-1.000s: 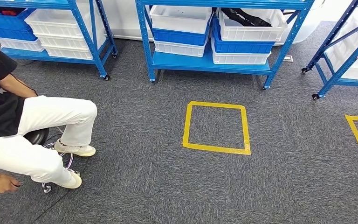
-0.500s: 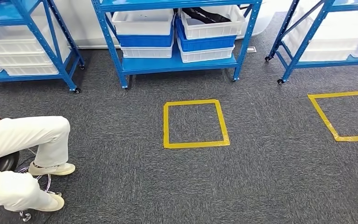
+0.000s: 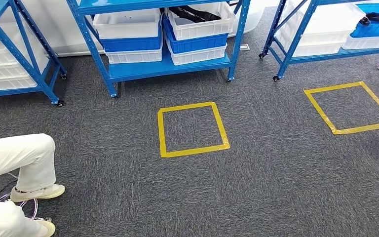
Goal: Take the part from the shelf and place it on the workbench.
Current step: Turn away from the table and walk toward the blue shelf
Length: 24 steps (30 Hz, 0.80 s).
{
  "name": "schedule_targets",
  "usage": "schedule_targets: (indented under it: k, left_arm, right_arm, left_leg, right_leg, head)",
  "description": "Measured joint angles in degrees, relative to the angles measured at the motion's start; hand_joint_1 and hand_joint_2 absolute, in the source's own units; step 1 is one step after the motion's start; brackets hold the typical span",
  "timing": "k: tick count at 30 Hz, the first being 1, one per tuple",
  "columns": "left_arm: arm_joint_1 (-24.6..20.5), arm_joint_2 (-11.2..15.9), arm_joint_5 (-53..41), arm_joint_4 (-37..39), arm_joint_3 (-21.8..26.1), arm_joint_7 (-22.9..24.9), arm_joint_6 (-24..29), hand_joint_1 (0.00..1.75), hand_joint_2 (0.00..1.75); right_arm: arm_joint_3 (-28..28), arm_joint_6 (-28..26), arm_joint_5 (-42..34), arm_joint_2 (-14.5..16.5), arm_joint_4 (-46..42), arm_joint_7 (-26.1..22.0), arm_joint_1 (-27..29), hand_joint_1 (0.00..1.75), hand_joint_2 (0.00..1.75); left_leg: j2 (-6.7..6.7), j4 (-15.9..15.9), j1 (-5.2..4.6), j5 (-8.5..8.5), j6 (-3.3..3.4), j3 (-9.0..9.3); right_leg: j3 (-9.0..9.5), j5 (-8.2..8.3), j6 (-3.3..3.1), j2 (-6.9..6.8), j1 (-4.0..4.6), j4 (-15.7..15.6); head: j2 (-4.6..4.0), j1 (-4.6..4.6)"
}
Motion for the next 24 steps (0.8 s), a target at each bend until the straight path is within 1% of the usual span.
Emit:
schedule_targets:
  k: [1, 2, 3, 5, 6, 8, 10, 11, 12, 13, 14, 15, 16, 17, 18, 19, 20, 21, 22, 23, 24]
  left_arm:
    - [-0.08, -0.02, -0.04, 0.01, 0.03, -0.05, -0.10, 0.00, 0.00]
    - [-0.17, -0.03, -0.04, 0.03, 0.07, -0.08, -0.14, 0.00, 0.00]
    - [-0.28, -0.05, -0.04, 0.07, 0.11, -0.10, -0.19, 0.00, 0.00]
    - [-0.41, -0.06, -0.04, 0.12, 0.18, -0.10, -0.25, 0.00, 0.00]
    - [-0.44, -0.06, -0.04, 0.14, 0.19, -0.09, -0.27, 0.00, 0.00]
    - [-0.45, -0.06, -0.04, 0.14, 0.20, -0.09, -0.27, 0.00, 0.00]
    - [-0.70, -0.06, -0.14, 0.18, 0.26, -0.10, -0.58, 0.00, 0.00]
    - [-0.93, -0.06, -0.34, 0.23, 0.32, -0.11, -1.00, 0.00, 0.00]
    - [-1.26, -0.06, -0.65, 0.31, 0.43, -0.17, -1.46, 0.00, 0.00]
    - [-1.48, -0.05, -0.93, 0.38, 0.50, -0.23, -1.82, 0.00, 0.00]
    - [-1.69, -0.05, -1.20, 0.45, 0.58, -0.29, -2.12, 0.00, 0.00]
    - [-1.82, -0.04, -1.33, 0.48, 0.62, -0.36, -2.20, 0.00, 0.00]
    - [-1.86, -0.02, -1.37, 0.49, 0.62, -0.38, -2.23, 0.00, 0.00]
    - [-1.93, -0.01, -1.39, 0.50, 0.61, -0.40, -2.23, 0.00, 0.00]
    - [-2.01, 0.01, -1.40, 0.51, 0.60, -0.42, -2.23, 0.00, 0.00]
    - [-2.07, 0.03, -1.42, 0.52, 0.58, -0.43, -2.20, 0.00, 0.00]
    - [-2.13, 0.03, -1.43, 0.53, 0.56, -0.44, -2.13, 0.00, 0.00]
    - [-2.16, 0.03, -1.45, 0.54, 0.56, -0.44, -2.05, 0.00, 0.00]
    - [-2.16, 0.03, -1.48, 0.55, 0.56, -0.44, -1.96, 0.00, 0.00]
    - [-2.16, 0.03, -1.51, 0.55, 0.56, -0.44, -1.88, 0.00, 0.00]
    - [-2.16, 0.03, -1.54, 0.55, 0.56, -0.44, -1.81, 0.00, 0.00]
  right_arm:
    - [-0.07, 0.05, -0.08, 0.03, 0.00, 0.11, 0.02, 0.00, 0.00]
    - [-0.15, 0.13, -0.16, 0.04, 0.00, 0.19, 0.00, 0.00, 0.00]
    - [-0.22, 0.21, -0.22, 0.05, 0.00, 0.26, -0.07, 0.00, 0.00]
    - [-0.32, 0.31, -0.31, 0.05, 0.00, 0.33, -0.18, 0.00, 0.00]
    - [-0.34, 0.33, -0.32, 0.05, 0.00, 0.34, -0.19, 0.00, 0.00]
    - [-0.35, 0.34, -0.32, 0.05, 0.00, 0.35, -0.18, 0.00, 0.00]
    - [-0.55, 0.44, -0.37, 0.04, 0.00, 0.40, -0.06, 0.00, 0.00]
    - [-0.73, 0.49, -0.42, 0.00, 0.00, 0.45, 0.08, 0.00, 0.00]
    - [-0.94, 0.55, -0.46, -0.02, 0.00, 0.50, 0.16, 0.00, 0.00]
    - [-1.08, 0.56, -0.50, -0.05, 0.00, 0.54, 0.23, 0.00, 0.00]
    - [-1.21, 0.57, -0.52, -0.06, 0.00, 0.58, 0.32, 0.00, 0.00]
    - [-1.27, 0.57, -0.54, -0.02, 0.00, 0.60, 0.36, 0.00, 0.00]
    - [-1.31, 0.57, -0.54, 0.01, 0.00, 0.62, 0.46, 0.00, 0.00]
    - [-1.35, 0.57, -0.54, 0.04, 0.00, 0.64, 0.50, 0.00, 0.00]
    - [-1.39, 0.57, -0.54, 0.07, 0.00, 0.64, 0.47, 0.00, 0.00]
    - [-1.43, 0.57, -0.54, 0.08, 0.00, 0.66, 0.43, 0.00, 0.00]
    - [-1.47, 0.58, -0.53, 0.08, 0.00, 0.66, 0.40, 0.00, 0.00]
    - [-1.51, 0.59, -0.52, 0.07, 0.00, 0.68, 0.39, 0.00, 0.00]
    - [-1.54, 0.60, -0.51, 0.05, 0.00, 0.69, 0.44, 0.00, 0.00]
    - [-1.57, 0.63, -0.49, 0.03, 0.00, 0.73, 0.50, 0.00, 0.00]
    - [-1.60, 0.68, -0.44, 0.02, 0.00, 0.78, 0.52, 0.00, 0.00]
  left_leg:
    - [0.05, -0.25, -0.02, 0.25, 0.56, 0.24]
    - [0.13, -0.40, -0.02, 0.50, 1.02, 0.49]
    - [0.24, -0.50, 0.05, 0.71, 1.30, 0.67]
    - [0.43, -0.51, 0.02, 0.80, 1.45, 0.74]
    - [0.46, -0.51, 0.00, 0.80, 1.46, 0.73]
    - [0.48, -0.51, 0.00, 0.80, 1.46, 0.74]
    - [0.57, -0.49, -0.08, 0.74, 1.47, 0.74]
    - [0.60, -0.45, -0.07, 0.53, 1.29, 0.99]
    - [0.66, -0.41, -0.15, 0.15, 0.83, 1.30]
    - [0.70, -0.34, -0.21, -0.28, 0.27, 1.71]
    - [0.74, -0.11, -0.25, -0.62, -0.33, 2.23]
    - [0.81, 0.14, -0.27, -0.85, -0.80, 2.54]
    - [0.80, 0.67, -0.15, -1.12, -1.08, 2.73]
    - [0.74, 1.96, -0.03, -1.75, -1.35, 2.41]
    - [0.65, 4.04, 0.10, -2.83, -1.64, 1.37]
    - [0.55, 7.05, 0.19, -4.24, -1.91, -0.30]
    - [0.48, 10.82, 0.25, -5.85, -2.14, -2.68]
    - [0.45, 14.11, 0.32, -7.02, -2.28, -5.03]
    - [0.45, 16.10, 0.36, -7.37, -2.34, -6.90]
    - [0.45, 16.27, 0.38, -6.56, -2.29, -7.95]
    - [0.45, 14.19, 0.38, -4.45, -2.12, -7.84]
  right_leg:
    - [0.05, -0.12, 0.38, -0.14, 0.04, 0.56]
    - [-0.43, -0.91, 0.44, -0.29, 0.01, 1.53]
    - [-1.25, -2.17, 0.19, -0.43, -0.04, 3.23]
    - [-2.64, -4.09, -0.30, -0.55, -0.10, 6.22]
    - [-3.00, -4.46, -0.42, -0.56, -0.10, 6.94]
    - [-3.19, -4.63, -0.42, -0.55, -0.11, 7.33]
    - [-5.43, -6.17, -0.05, -0.57, -0.11, 11.69]
    - [-4.94, -5.31, 0.79, -0.66, -0.25, 10.39]
    - [-4.30, -4.69, 0.96, -0.98, -0.18, 8.41]
    - [-2.73, -3.11, 0.84, -1.24, -0.14, 4.55]
    - [-1.01, -1.58, 0.46, -1.48, -0.11, 0.53]
    - [-0.56, -1.57, -0.66, -1.57, -0.09, -0.08]
    - [-0.09, -1.29, -1.15, -1.46, -0.25, -0.20]
    - [0.43, -1.34, -1.59, -1.39, -0.41, -0.28]
    - [0.94, -1.42, -1.89, -1.33, -0.53, -0.35]
    - [1.14, -1.58, -2.13, -1.34, -0.48, -0.40]
    - [1.29, -1.79, -2.41, -1.31, -0.43, -0.40]
    - [1.44, -2.03, -2.61, -1.28, -0.37, -0.39]
    - [1.69, -2.31, -2.73, -1.22, -0.32, -0.39]
    - [2.06, -2.65, -2.79, -1.11, -0.29, -0.39]
    - [2.54, -3.03, -2.74, -0.97, -0.27, -0.40]
  head:
    - [0.00, 0.00]
    - [0.00, 0.08]
    - [0.00, 0.18]
    - [0.00, 0.31]
    - [0.00, 0.31]
    - [0.00, 0.30]
    - [0.00, 0.28]
    - [0.00, 0.31]
    - [0.00, 0.33]
    - [0.00, 0.26]
    - [0.00, 0.22]
    - [0.00, 0.12]
    - [0.00, 0.03]
    - [0.00, -0.04]
    - [0.00, -0.08]
    - [0.00, -0.10]
    - [0.00, -0.15]
    - [0.00, -0.14]
    - [0.00, -0.15]
    - [0.00, -0.15]
    - [0.00, -0.15]
